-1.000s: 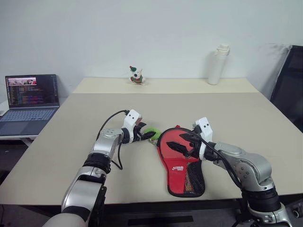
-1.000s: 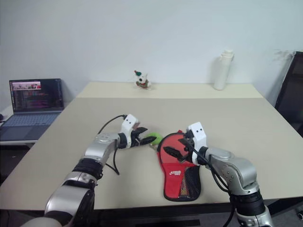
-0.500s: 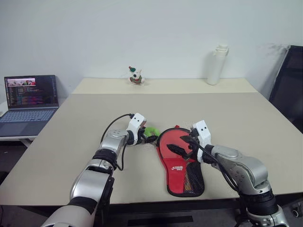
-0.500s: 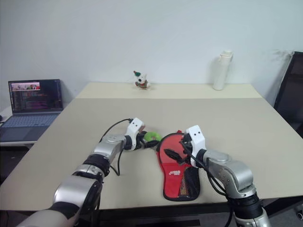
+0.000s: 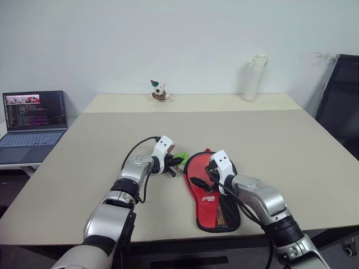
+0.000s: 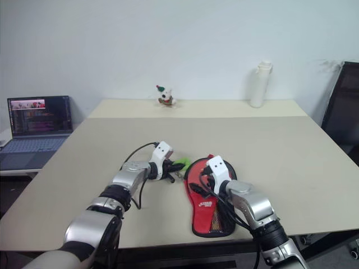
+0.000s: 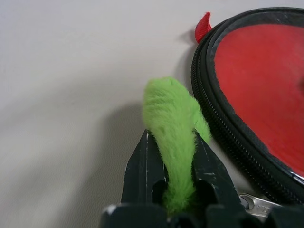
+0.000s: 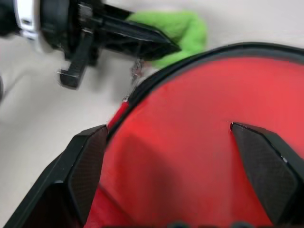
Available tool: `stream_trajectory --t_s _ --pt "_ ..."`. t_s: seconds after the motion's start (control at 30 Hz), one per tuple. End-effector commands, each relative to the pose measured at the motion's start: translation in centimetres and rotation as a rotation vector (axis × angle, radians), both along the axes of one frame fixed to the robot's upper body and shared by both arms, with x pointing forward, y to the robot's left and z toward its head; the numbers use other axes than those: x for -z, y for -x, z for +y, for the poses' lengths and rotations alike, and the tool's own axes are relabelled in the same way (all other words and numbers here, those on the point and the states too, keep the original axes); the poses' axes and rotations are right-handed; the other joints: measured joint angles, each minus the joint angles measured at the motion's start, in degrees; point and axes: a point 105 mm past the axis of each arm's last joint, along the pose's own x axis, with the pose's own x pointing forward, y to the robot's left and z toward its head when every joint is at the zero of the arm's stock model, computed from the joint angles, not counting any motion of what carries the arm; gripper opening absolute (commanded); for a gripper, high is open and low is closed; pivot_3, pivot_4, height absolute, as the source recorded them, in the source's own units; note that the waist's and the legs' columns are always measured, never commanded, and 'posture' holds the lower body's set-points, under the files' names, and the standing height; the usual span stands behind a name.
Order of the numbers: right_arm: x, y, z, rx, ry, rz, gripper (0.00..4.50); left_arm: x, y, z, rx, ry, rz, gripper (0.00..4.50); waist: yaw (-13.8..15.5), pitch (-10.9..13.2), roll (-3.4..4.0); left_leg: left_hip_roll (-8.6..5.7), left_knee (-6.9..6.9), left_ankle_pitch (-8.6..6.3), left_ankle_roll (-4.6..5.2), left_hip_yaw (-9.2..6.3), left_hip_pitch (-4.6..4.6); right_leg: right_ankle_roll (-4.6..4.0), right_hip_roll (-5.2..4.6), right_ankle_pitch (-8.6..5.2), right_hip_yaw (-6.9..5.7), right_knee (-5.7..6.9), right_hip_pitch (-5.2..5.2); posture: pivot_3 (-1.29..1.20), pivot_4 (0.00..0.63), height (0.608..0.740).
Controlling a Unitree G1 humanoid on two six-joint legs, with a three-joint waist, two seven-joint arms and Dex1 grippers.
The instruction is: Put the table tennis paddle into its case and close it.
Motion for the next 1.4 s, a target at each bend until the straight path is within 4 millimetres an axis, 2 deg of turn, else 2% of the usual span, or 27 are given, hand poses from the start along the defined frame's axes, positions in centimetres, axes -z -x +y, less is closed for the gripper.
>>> stream_trajectory --t_s 0.03,0.23,0.33,0.63,0.77,0.87,1.1,1.3,1.4 --pt "2.2 -0.1 -1.5 0.055 0.039 0.062 4.5 -0.1 -0.6 1.8 -0.067 -0.072 -0.029 0.02 0.0 -0.1 -0.03 0.0 0.0 0.0 0.0 0.0 0.0 0.01 0.0 -0.01 0.0 0.0 0.0 0.0 0.15 0.74" --pt "3.8 0.7 -1.9 0.044 0.096 0.078 4.5 -2.2 -2.4 2.1 -0.156 -0.165 -0.146 0.02 -0.1 -0.3 -0.26 0.02 0.0 0.0 0.0 0.01 0.1 0.08 0.0 -0.04 0.02 0.01 0.05 0.0 0.15 0.74" --pt "4.3 1.3 -1.7 0.034 0.098 0.092 4.5 -3.7 -3.4 1.4 -0.198 -0.225 -0.216 0.02 0.0 -0.3 -0.27 0.05 0.01 0.01 0.0 0.01 0.12 0.11 0.04 0.01 0.02 0.03 0.05 0.0 0.15 0.74" --pt "5.2 4.0 -1.2 0.001 0.105 0.14 4.5 -5.5 -4.4 -1.2 -0.222 -0.352 -0.339 0.02 -0.1 -0.3 -0.27 0.05 -0.06 0.01 -0.01 0.04 0.05 0.12 0.05 0.01 0.0 -0.05 0.01 0.0 0.15 0.74" --pt "6.2 6.5 -0.8 -0.023 0.107 0.197 4.5 -6.5 -4.5 -4.3 -0.161 -0.431 -0.445 0.02 0.2 -0.3 -0.3 0.02 -0.06 0.0 -0.02 0.05 0.01 0.13 0.04 0.01 -0.03 -0.1 0.03 0.0 0.15 0.74" --pt "6.4 7.5 -0.6 -0.023 0.103 0.213 4.5 -7.0 -4.3 -6.0 -0.099 -0.486 -0.506 0.02 0.2 -0.3 -0.34 0.0 -0.05 0.0 -0.02 0.1 -0.02 0.13 0.03 0.0 -0.03 -0.14 0.03 0.0 0.15 0.74" --pt "6.7 9.2 -0.4 -0.028 0.102 0.246 4.5 -8.9 -3.3 -11.0 0.096 -0.66 -0.74 0.02 0.2 -0.4 -0.35 0.0 -0.07 0.0 -0.02 0.13 -0.02 0.13 0.03 -0.01 -0.04 -0.17 0.03 0.0 0.15 0.74" --pt "7.1 10.3 -0.1 -0.021 0.085 0.275 4.5 -8.8 -2.1 -14.1 0.25 -0.795 -0.907 0.02 0.3 -0.4 -0.36 -0.01 -0.08 -0.01 -0.03 0.14 -0.07 0.14 0.01 -0.02 -0.05 -0.23 0.02 0.0 0.15 0.74" --pt "7.2 11.0 0.0 -0.021 0.08 0.288 4.5 -9.2 -1.8 -15.1 0.268 -0.801 -0.956 0.02 0.4 -0.4 -0.36 -0.01 -0.09 -0.01 -0.03 0.13 -0.09 0.16 0.01 -0.03 -0.06 -0.24 0.02 0.0 0.15 0.74"
